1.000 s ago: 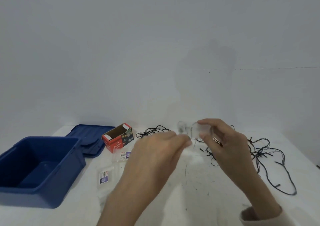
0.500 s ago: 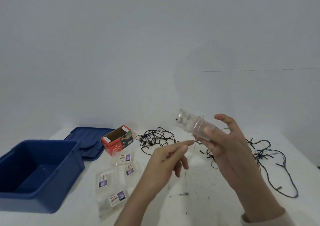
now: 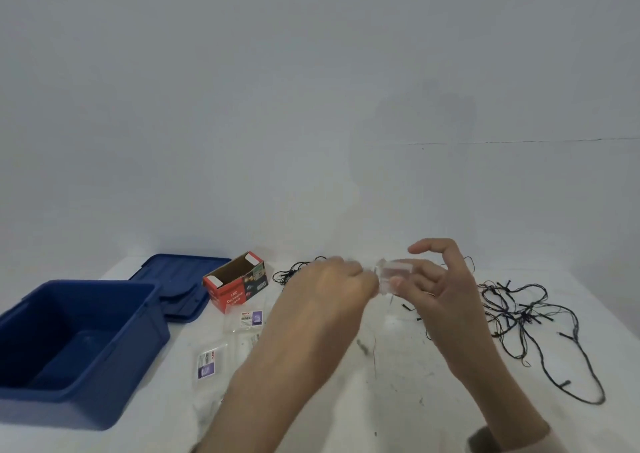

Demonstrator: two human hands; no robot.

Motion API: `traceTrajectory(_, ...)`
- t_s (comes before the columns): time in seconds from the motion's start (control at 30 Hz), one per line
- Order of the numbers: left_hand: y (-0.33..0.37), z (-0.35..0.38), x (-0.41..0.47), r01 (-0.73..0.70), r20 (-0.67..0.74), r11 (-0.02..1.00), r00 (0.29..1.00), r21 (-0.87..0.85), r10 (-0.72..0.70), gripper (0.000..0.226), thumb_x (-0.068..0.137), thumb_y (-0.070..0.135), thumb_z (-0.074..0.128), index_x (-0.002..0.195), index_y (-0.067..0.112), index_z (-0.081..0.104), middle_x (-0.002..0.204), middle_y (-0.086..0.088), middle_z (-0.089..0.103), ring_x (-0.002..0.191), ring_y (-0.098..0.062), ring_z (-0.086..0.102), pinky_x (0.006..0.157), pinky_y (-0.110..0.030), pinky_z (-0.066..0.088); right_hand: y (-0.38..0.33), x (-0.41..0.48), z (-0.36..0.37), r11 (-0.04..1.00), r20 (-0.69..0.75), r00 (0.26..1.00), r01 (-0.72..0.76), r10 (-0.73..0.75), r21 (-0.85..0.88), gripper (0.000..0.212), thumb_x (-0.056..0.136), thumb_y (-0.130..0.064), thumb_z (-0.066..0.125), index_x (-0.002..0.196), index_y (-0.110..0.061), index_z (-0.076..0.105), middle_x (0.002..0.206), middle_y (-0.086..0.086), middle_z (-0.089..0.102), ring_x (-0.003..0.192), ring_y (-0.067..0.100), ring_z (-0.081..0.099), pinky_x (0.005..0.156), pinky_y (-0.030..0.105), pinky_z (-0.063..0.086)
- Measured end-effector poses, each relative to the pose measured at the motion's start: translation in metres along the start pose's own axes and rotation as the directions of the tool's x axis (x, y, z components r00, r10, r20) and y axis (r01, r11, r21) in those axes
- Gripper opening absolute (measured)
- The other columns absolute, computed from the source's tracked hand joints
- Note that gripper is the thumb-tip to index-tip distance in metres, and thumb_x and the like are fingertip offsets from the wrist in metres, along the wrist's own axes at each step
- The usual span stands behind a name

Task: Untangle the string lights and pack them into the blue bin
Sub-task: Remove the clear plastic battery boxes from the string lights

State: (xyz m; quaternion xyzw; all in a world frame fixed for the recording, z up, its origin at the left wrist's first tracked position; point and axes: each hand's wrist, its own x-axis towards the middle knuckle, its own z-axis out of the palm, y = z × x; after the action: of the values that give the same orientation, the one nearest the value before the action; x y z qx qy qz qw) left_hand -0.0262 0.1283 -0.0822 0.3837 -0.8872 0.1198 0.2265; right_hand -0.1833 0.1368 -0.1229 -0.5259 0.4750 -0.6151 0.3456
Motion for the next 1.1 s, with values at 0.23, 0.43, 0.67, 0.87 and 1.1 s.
traceTrajectory(0.23,-0.036,0.000,0.024,0.277,0.202,0.815,0.959,-0.510,-0.199,0.015,0.091,0.024,0.059,0.091,0.019,0.072,0.068,0.011,0.063,0.067,-0.004,0.056,0.067,-0.018,0.043,-0.008,0.001,-0.013,0.978,0.389,0.913,-0.177,0.121,0.113,0.043,0.076,0.008,0.069,0.105,-0.014,0.047,0.093,0.019,0.073,0.079,0.029,0.070,0.078,0.032,0.055)
traceTrajectory(0.43,-0.036,0.031,0.007,0.392,0.309,0.371,0.914,-0.842,-0.265,0.040,0.084,-0.008,0.054,0.067,0.024,0.070,0.054,0.006,0.063,0.053,-0.008,0.054,0.057,-0.016,0.042,-0.002,0.007,-0.014,0.810,0.394,0.911,-0.319,0.120,0.491,0.061,0.055,-0.009,0.086,0.103,-0.015,0.050,0.100,0.031,0.067,0.082,0.035,0.067,0.072,0.036,0.056)
traceTrajectory(0.67,-0.008,0.054,-0.013,0.434,0.385,0.104,0.868,-0.895,-0.313,0.024,0.091,0.007,0.054,0.102,0.022,0.070,0.066,0.003,0.069,0.046,-0.009,0.049,0.055,-0.018,0.046,-0.006,0.014,-0.011,0.776,0.126,0.973,-0.230,0.193,0.587,0.038,0.069,-0.003,0.060,0.103,-0.015,0.049,0.085,0.012,0.073,0.079,0.022,0.070,0.070,0.029,0.058)
traceTrajectory(0.87,0.008,0.059,-0.020,0.412,0.367,0.063,0.862,-0.909,-0.350,0.025,0.092,0.001,0.052,0.090,0.017,0.071,0.057,0.003,0.064,0.045,-0.009,0.051,0.050,-0.019,0.046,-0.007,0.018,-0.010,0.801,0.027,0.981,-0.174,0.194,0.573,0.043,0.063,-0.006,0.063,0.102,-0.016,0.048,0.075,0.006,0.073,0.070,0.016,0.069,0.066,0.026,0.058)
traceTrajectory(1.1,-0.005,0.065,-0.005,0.390,0.178,0.208,0.750,-0.897,-0.637,0.024,0.070,0.032,0.058,0.093,0.031,0.061,0.071,0.018,0.060,0.063,0.001,0.050,0.057,-0.020,0.046,-0.011,0.019,-0.006,0.785,0.048,0.975,-0.206,0.219,0.584,0.046,0.060,-0.004,0.064,0.104,-0.014,0.051,0.074,0.007,0.072,0.069,0.018,0.069,0.062,0.026,0.058)
